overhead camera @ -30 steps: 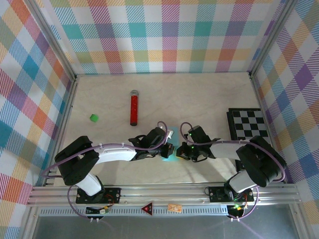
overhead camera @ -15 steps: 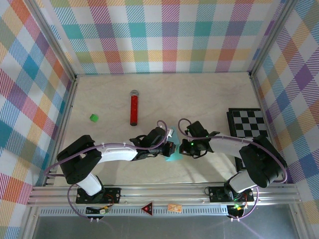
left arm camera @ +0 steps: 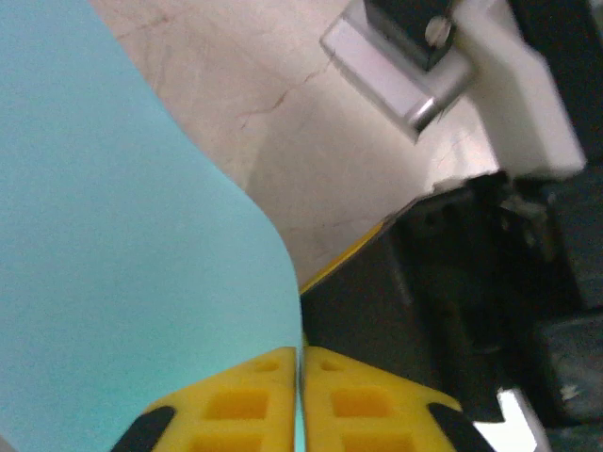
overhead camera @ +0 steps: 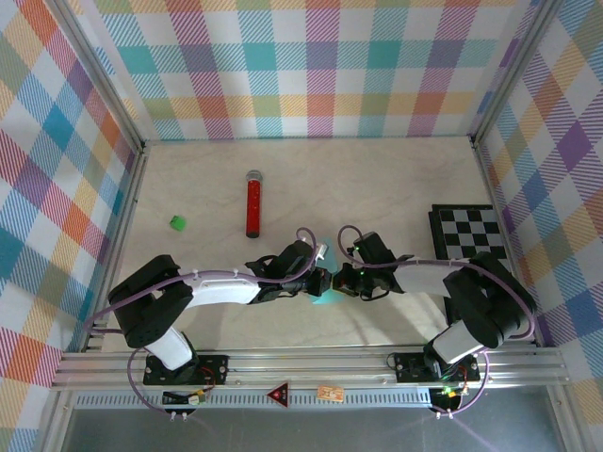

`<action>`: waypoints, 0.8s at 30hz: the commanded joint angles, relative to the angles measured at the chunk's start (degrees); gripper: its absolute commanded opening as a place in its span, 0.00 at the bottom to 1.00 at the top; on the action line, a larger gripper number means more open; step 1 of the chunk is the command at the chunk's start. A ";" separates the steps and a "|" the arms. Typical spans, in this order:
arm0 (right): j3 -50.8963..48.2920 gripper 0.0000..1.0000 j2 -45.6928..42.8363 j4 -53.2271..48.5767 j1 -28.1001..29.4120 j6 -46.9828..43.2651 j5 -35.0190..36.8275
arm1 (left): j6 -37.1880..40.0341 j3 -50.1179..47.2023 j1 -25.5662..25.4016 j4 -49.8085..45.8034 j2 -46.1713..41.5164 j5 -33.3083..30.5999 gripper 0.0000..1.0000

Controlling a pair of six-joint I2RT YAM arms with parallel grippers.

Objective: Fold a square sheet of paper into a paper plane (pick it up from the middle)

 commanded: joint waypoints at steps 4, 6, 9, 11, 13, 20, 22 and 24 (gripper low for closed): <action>-1.47 0.04 1.03 -0.91 -0.15 0.86 1.07 | 2.51 -0.31 0.58 -3.85 0.19 0.29 0.22; -1.49 0.04 0.83 -1.03 -0.15 0.79 1.34 | 2.50 -0.58 0.56 -3.67 -0.03 0.55 0.24; -1.48 0.05 1.00 -0.75 -0.15 0.88 0.96 | 2.57 -0.53 0.56 -2.77 0.16 1.86 0.25; -1.44 0.04 1.20 -0.69 -0.14 0.95 0.86 | 2.77 -0.41 0.58 -2.44 0.59 2.66 0.25; -1.38 0.04 1.20 -0.41 -0.15 1.05 0.58 | 2.99 -0.24 0.58 -2.35 0.85 2.99 0.25; -1.65 0.04 1.29 0.35 -0.15 1.37 0.29 | 6.01 0.67 0.53 -5.28 1.22 2.63 0.24; -1.65 0.04 1.42 0.53 -0.15 1.49 0.29 | 6.98 1.07 0.58 -6.68 1.29 1.98 0.22; -1.73 0.04 1.55 0.61 -0.15 1.49 0.29 | 7.58 1.16 0.58 -7.24 1.09 1.22 0.20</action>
